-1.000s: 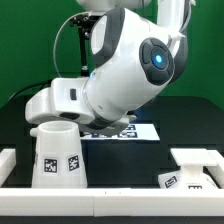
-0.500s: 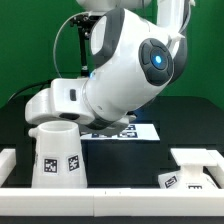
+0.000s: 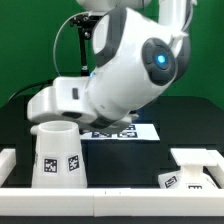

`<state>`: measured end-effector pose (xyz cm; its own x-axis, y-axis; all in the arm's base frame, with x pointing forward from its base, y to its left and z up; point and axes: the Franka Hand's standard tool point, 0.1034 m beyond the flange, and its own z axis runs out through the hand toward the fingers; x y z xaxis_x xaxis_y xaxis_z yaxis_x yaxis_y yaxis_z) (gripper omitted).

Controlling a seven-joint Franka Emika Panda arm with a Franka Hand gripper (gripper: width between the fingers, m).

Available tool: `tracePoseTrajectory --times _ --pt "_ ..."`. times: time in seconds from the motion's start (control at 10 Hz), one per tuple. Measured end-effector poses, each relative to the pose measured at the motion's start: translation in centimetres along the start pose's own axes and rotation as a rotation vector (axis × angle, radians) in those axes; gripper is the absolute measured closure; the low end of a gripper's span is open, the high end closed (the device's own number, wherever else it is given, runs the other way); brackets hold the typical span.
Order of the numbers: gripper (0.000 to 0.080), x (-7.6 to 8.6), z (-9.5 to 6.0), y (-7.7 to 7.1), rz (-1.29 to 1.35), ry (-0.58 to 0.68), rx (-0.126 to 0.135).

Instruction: Assemble lamp

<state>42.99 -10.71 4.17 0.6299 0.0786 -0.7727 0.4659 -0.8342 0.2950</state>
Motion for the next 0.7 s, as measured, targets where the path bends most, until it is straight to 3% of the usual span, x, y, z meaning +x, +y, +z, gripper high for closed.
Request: tracePoseTrajectory --times 0.3,0.4,0.5,0.6,0.7 --pt "0.0232 -0.9 -7.0 -3.3 0.060 0.130 0.102" --pt "0.0232 -1.3 -8.8 -3.1 0.071 0.181 0.129" --pt "0.0232 -1.6 -10.0 -2.5 0.114 0.213 0.130" --pt "0.0232 -1.3 -10.2 -2.2 0.146 0.228 0.113" --pt "0.0232 -0.2 -10.4 -2.4 0.130 0.333 0.117"
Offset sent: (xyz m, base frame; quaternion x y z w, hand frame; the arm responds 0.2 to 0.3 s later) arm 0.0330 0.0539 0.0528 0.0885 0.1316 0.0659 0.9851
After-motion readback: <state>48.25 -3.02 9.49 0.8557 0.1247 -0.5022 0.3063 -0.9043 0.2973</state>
